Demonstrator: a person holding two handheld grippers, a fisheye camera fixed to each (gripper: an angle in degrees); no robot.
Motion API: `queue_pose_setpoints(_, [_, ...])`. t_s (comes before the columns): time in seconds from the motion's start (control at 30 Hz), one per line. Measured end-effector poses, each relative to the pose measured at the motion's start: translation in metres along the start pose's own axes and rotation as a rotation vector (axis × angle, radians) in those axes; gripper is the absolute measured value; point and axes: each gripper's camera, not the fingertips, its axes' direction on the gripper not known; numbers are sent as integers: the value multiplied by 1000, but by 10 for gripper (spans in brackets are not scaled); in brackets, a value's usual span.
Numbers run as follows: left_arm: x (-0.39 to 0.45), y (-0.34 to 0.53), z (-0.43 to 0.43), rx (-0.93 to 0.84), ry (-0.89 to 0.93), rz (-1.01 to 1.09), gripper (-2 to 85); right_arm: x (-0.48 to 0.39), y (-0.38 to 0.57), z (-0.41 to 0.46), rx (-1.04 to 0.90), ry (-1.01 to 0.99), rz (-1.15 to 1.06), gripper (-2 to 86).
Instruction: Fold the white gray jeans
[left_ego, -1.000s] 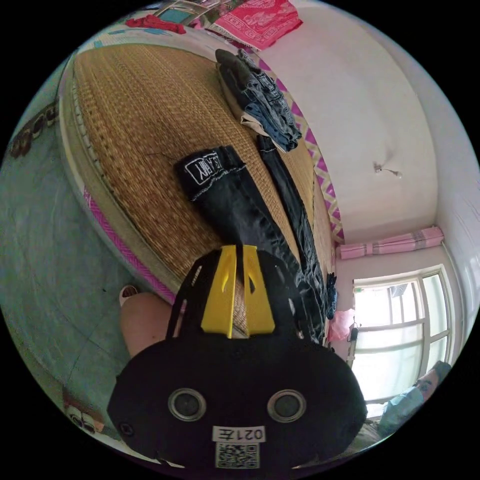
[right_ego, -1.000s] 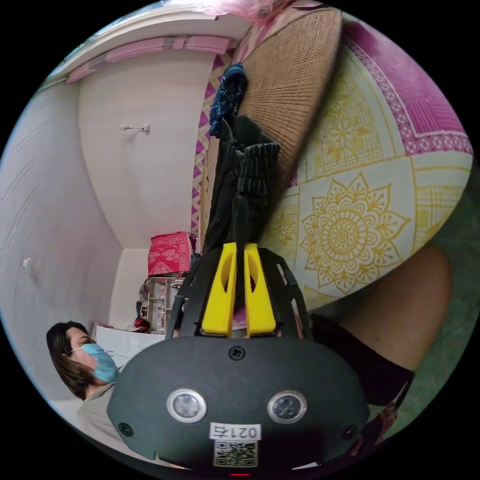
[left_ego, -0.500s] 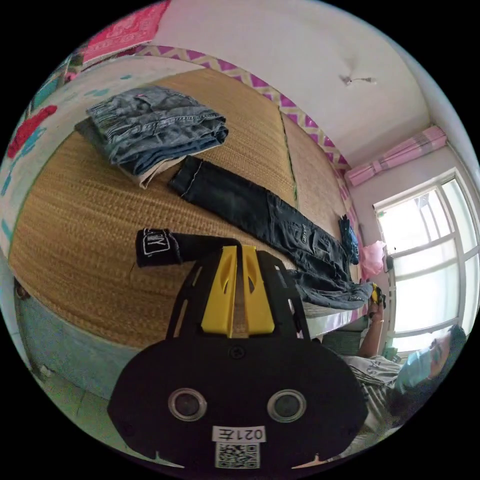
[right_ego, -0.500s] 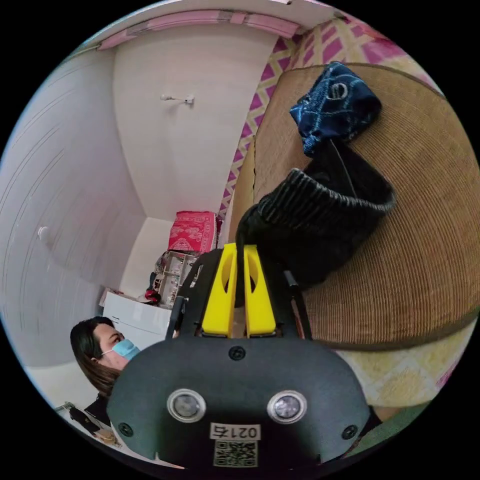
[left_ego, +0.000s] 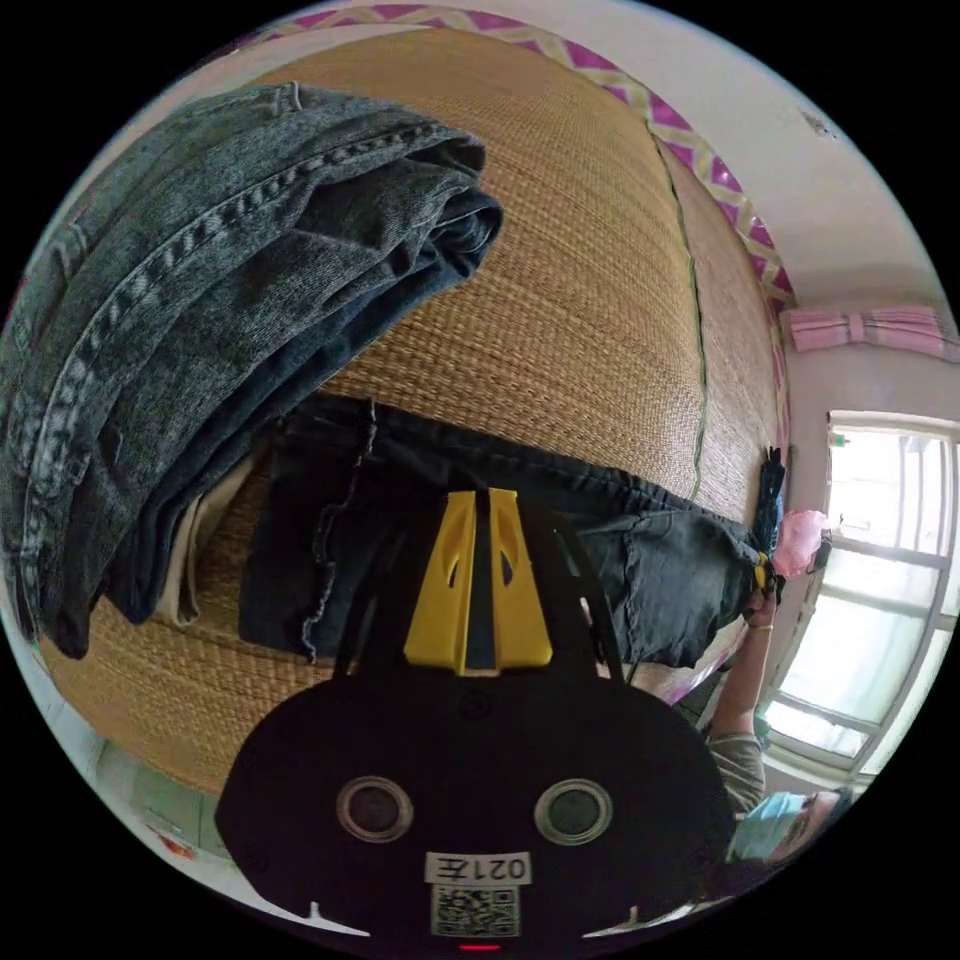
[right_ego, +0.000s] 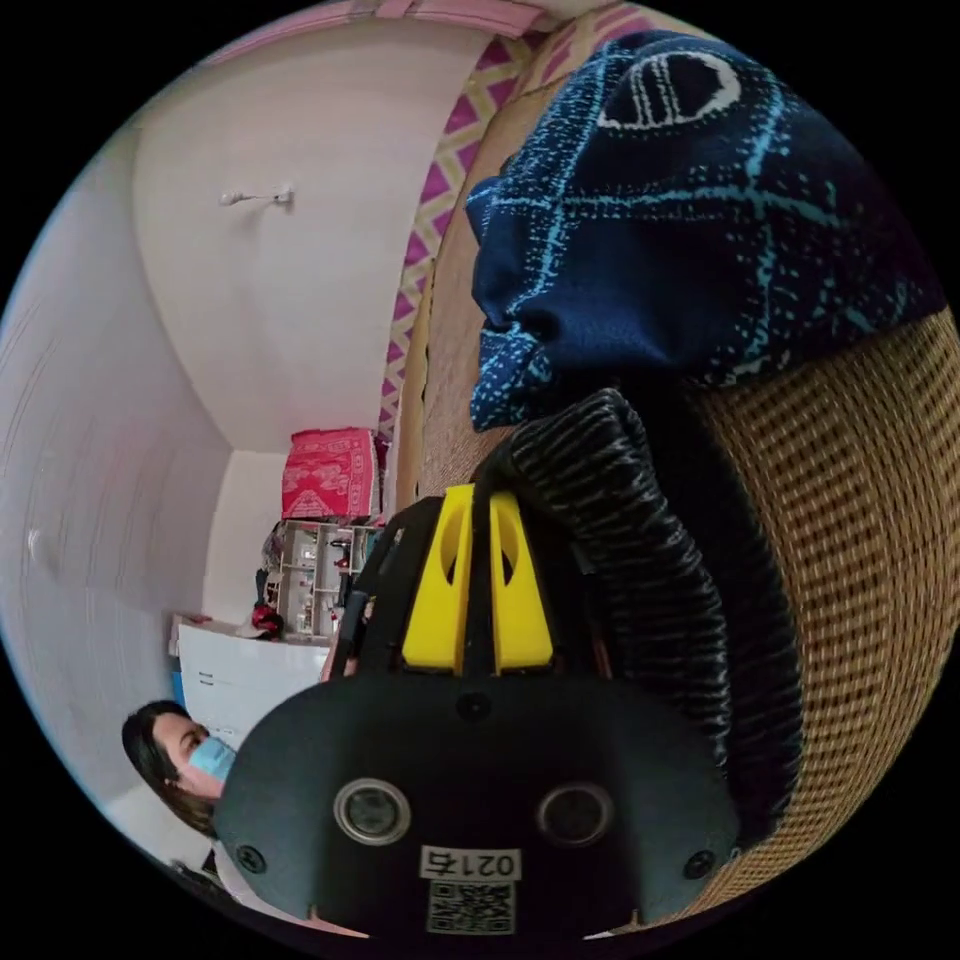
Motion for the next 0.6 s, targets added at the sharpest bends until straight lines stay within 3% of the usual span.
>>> queue_pose_setpoints(0.1, [-23, 5, -14, 30, 121, 58, 20, -37, 16, -20, 73, -31, -109, 19])
queue_pose_setpoints(0.17, [-50, 23, -42, 167, 178, 25, 40, -71, 31, -25, 105, -12, -203, 13])
queue_pose_setpoints(0.27, [-73, 65, -86, 428, 226, 32, 53, -151, 66, 8, 2, 94, -524, -2])
queue_pose_setpoints(0.33, [-74, 85, -96, 475, 296, 99, 63, -199, 100, 45, -82, 230, -732, -7])
queue_pose_setpoints(0.4, [-63, 108, -103, 497, 264, 187, 76, -242, 149, 105, -226, 439, -963, -9])
queue_pose_setpoints(0.53, [-48, 179, -108, 536, 40, 226, 64, -230, 191, 198, -503, 816, -1017, -10])
queue_pose_setpoints(0.6, [-59, 210, -104, 565, 47, 135, 66, -232, 194, 201, -414, 849, -978, -10])
